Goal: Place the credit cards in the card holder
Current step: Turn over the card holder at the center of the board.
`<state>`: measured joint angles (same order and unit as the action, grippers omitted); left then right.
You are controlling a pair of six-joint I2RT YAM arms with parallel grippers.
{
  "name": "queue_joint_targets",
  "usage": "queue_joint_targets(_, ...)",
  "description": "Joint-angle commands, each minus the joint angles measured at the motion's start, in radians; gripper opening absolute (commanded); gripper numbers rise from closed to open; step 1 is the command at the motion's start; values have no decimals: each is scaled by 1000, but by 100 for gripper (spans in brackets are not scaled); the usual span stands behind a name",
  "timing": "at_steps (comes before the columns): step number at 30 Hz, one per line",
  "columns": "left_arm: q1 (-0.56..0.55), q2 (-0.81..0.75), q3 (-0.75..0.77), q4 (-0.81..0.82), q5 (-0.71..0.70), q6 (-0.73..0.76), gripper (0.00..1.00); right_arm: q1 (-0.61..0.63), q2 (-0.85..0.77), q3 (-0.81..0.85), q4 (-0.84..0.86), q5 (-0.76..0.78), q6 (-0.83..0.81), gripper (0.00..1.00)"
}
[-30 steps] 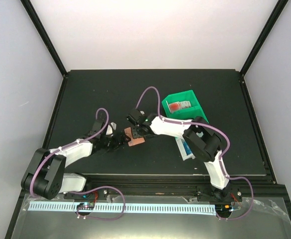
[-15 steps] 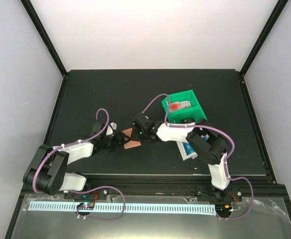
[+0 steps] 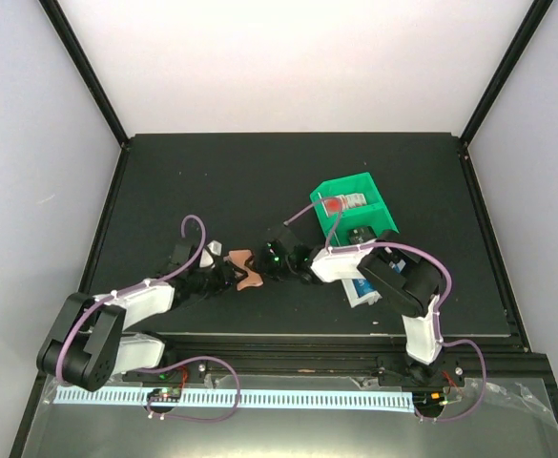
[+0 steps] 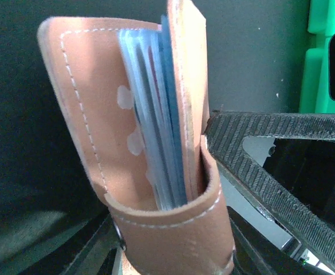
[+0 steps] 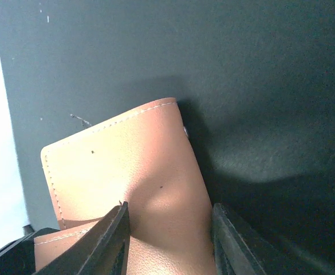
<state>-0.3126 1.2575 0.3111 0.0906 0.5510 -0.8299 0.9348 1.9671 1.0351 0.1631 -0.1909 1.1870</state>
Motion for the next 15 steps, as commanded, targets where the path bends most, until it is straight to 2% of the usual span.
queue_joint_targets(1,-8,-69,39,-26,17,66,43,44,27,-65,43,-163,117,41)
queue_joint_targets(5,-8,-134,70,-159,-66,118,38,43,24,-74,59,-153,123,41)
queue_joint_targets(12,-8,-181,155,-338,-151,194,11,41,4,-76,78,-134,97,45)
queue_joint_targets(15,-8,-155,196,-426,-175,235,7,35,-17,-65,56,-99,65,48)
